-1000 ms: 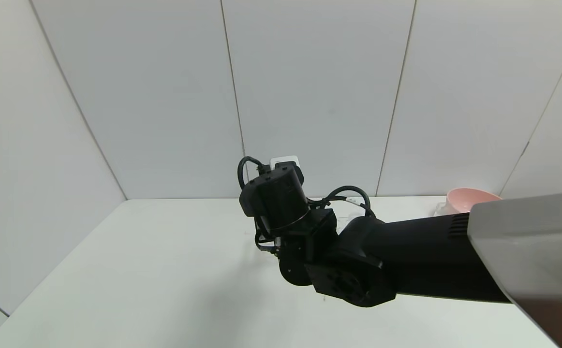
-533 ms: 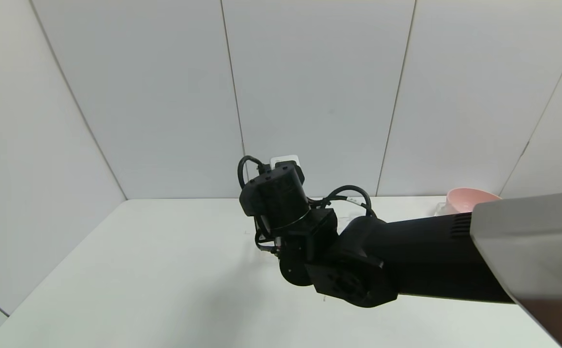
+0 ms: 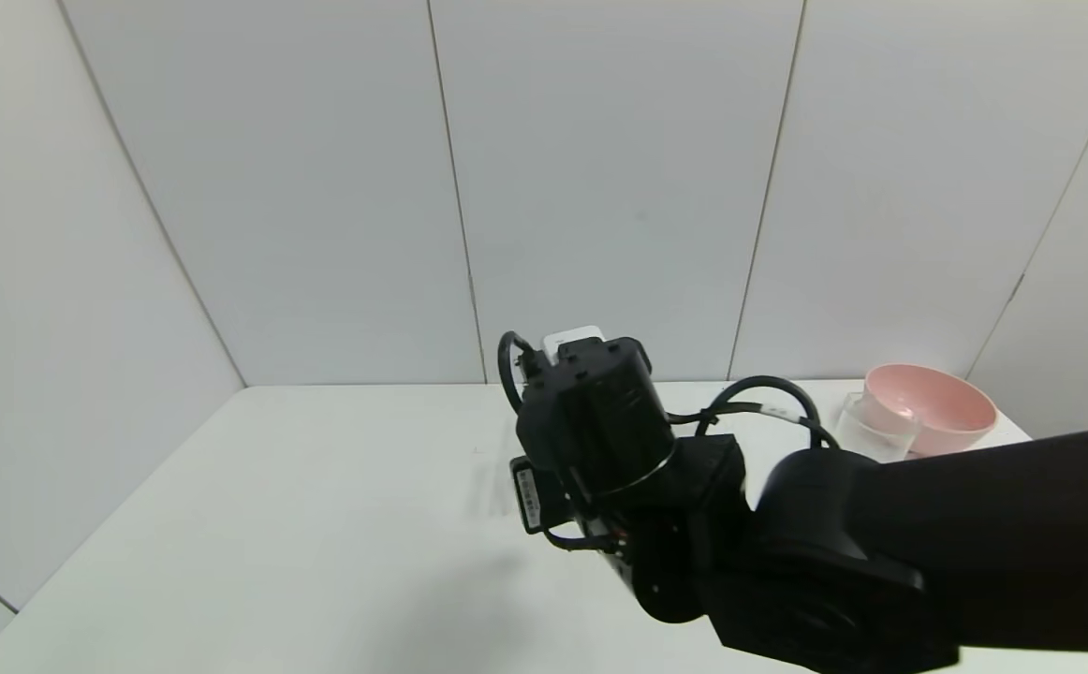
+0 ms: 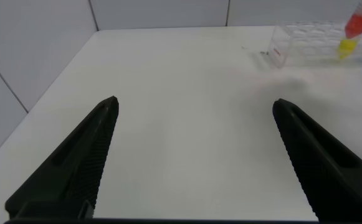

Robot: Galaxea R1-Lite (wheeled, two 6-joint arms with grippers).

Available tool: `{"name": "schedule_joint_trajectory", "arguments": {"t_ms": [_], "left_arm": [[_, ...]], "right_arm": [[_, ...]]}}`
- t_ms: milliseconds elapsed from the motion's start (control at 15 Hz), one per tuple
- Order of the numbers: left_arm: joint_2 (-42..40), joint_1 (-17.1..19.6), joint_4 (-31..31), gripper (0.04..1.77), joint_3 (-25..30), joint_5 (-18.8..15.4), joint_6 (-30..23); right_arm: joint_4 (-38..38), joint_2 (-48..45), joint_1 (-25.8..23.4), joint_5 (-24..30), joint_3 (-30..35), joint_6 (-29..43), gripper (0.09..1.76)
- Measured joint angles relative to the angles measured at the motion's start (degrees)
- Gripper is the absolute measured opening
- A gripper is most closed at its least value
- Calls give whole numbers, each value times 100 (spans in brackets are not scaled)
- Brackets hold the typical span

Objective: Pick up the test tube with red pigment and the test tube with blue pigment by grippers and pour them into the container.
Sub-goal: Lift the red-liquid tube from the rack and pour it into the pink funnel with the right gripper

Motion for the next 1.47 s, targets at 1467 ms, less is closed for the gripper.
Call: {"name": "schedule_joint_trajectory", "arguments": {"t_ms": [1467], "left_arm": [[0,0,0,176,0,0,2]], "right_arm": [[4,-3864,-4155,2220,3867,-1744,50]]}}
